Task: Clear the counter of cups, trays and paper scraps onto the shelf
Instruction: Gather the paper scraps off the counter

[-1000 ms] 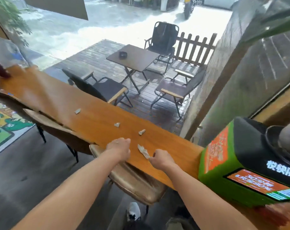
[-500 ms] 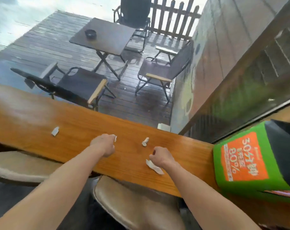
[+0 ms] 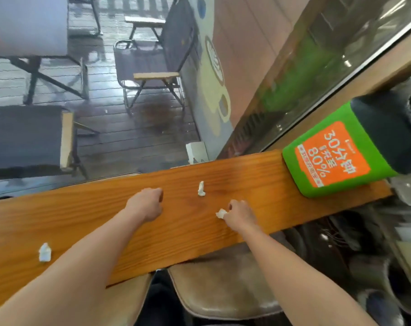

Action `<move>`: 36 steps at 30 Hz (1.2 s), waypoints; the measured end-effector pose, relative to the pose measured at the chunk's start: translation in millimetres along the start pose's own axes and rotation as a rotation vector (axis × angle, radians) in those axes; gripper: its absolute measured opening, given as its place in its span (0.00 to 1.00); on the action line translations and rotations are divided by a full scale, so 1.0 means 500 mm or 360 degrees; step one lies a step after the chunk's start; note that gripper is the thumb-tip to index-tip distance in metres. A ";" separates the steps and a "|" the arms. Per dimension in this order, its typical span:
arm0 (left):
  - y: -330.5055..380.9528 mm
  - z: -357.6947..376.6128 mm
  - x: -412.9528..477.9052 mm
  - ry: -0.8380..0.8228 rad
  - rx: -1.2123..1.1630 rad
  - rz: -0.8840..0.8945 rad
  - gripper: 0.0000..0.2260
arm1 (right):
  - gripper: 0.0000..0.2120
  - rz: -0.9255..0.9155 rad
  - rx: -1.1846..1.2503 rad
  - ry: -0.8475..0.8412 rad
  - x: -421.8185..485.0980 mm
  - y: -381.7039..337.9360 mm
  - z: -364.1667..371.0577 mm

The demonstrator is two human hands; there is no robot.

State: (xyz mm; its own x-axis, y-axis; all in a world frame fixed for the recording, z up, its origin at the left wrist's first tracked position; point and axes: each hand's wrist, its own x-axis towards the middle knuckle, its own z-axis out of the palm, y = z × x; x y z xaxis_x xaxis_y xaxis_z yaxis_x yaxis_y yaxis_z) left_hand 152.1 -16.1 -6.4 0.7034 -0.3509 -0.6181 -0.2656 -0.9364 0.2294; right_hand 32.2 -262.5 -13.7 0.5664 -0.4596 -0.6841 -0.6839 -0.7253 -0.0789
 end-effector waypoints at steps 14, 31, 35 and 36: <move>0.203 0.090 0.126 0.0222 0.0040 0.0291 0.25 | 0.25 0.0042 0.0157 0.0256 0.034 0.034 0.102; 0.212 0.148 0.115 0.0189 -0.0012 0.0387 0.13 | 0.08 -0.0379 0.0346 0.0346 0.066 0.051 0.100; 0.189 0.145 0.094 0.0106 -0.0030 0.0369 0.14 | 0.07 -0.0419 0.0392 0.0251 0.075 0.044 0.084; 0.179 0.141 0.086 0.0092 -0.0026 0.0347 0.15 | 0.06 -0.0436 0.0383 0.0208 0.074 0.040 0.080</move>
State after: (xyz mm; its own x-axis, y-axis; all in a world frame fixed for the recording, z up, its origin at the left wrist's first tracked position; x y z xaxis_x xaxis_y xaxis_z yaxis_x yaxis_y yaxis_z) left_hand 112.0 -114.9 -65.7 0.6671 -0.5443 -0.5086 -0.4054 -0.8380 0.3652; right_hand 20.9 -273.6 -69.8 0.7862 -0.3380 -0.5173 -0.5786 -0.6964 -0.4245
